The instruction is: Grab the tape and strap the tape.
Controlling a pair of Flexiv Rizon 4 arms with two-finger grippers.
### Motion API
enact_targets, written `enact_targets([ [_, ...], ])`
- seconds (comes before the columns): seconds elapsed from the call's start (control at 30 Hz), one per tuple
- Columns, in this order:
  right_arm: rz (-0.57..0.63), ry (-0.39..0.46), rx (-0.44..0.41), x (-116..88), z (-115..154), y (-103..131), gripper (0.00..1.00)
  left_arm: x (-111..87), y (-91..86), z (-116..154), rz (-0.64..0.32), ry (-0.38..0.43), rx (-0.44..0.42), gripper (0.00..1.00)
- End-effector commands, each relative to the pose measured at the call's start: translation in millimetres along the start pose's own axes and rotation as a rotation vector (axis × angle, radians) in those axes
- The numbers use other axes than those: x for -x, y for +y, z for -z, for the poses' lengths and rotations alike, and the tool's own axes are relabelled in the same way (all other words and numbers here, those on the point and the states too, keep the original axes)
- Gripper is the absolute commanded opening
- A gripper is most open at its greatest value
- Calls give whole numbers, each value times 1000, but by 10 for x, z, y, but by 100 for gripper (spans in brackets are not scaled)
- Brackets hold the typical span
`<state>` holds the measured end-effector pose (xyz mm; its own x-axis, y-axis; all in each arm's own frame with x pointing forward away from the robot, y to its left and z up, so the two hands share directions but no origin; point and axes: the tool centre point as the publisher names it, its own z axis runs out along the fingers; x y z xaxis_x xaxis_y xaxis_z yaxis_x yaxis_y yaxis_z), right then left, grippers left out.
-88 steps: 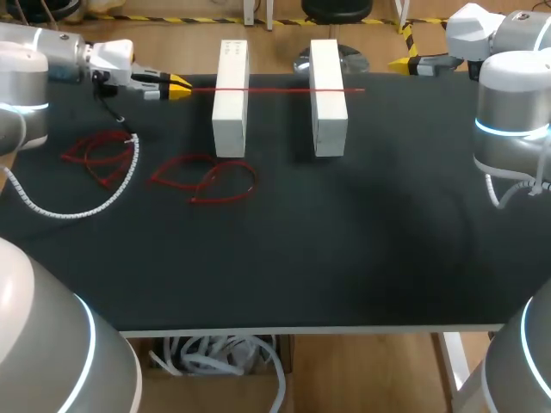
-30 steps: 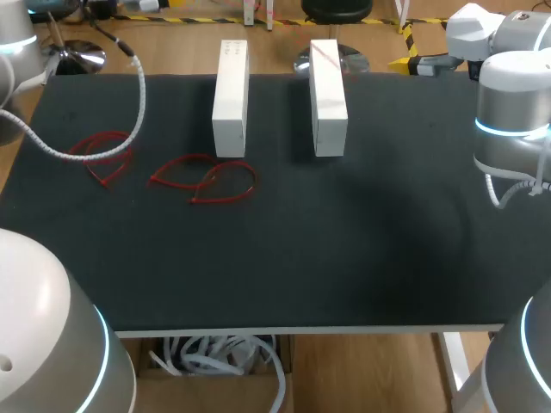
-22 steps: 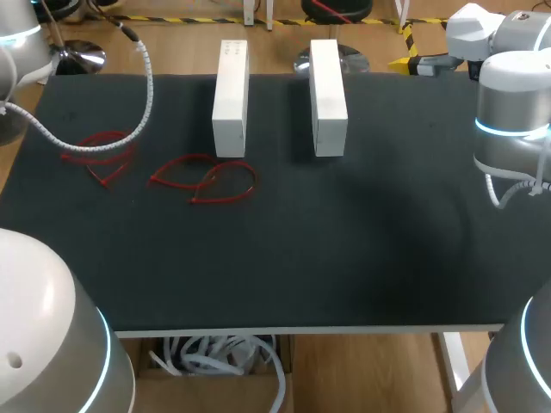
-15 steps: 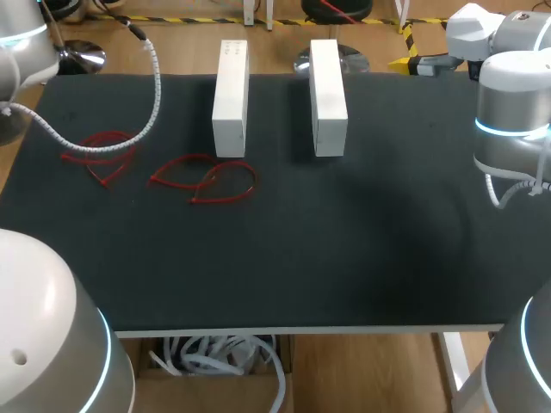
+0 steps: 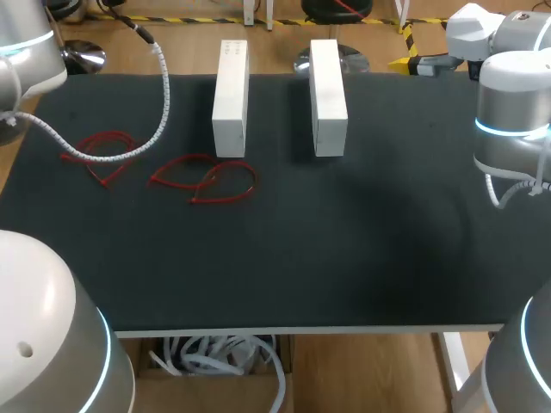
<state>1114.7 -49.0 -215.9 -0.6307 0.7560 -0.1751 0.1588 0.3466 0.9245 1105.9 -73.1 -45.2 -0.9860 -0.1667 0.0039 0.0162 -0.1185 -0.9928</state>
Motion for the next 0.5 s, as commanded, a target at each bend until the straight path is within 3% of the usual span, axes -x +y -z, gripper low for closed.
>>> enact_targets([
  [0.03, 0, 0, 2, -1, 4, -5, 100, -49, -6, -3, -2, -105, -1, 0],
  [0.3, 0, 0, 2, -1, 4, -5, 100, -49, -6, -3, -2, -105, -1, 0],
  [0.33, 0, 0, 2, -1, 4, -5, 100, -64, -55, -13, -31, -37, -48, 0],
  [0.43, 0, 0, 2, -1, 4, -5, 100, -70, -140, -80, -81, 98, -64, 0],
  [0.5, 0, 0, 2, -1, 4, -5, 100, -65, -181, -112, -104, 138, -70, 0],
])
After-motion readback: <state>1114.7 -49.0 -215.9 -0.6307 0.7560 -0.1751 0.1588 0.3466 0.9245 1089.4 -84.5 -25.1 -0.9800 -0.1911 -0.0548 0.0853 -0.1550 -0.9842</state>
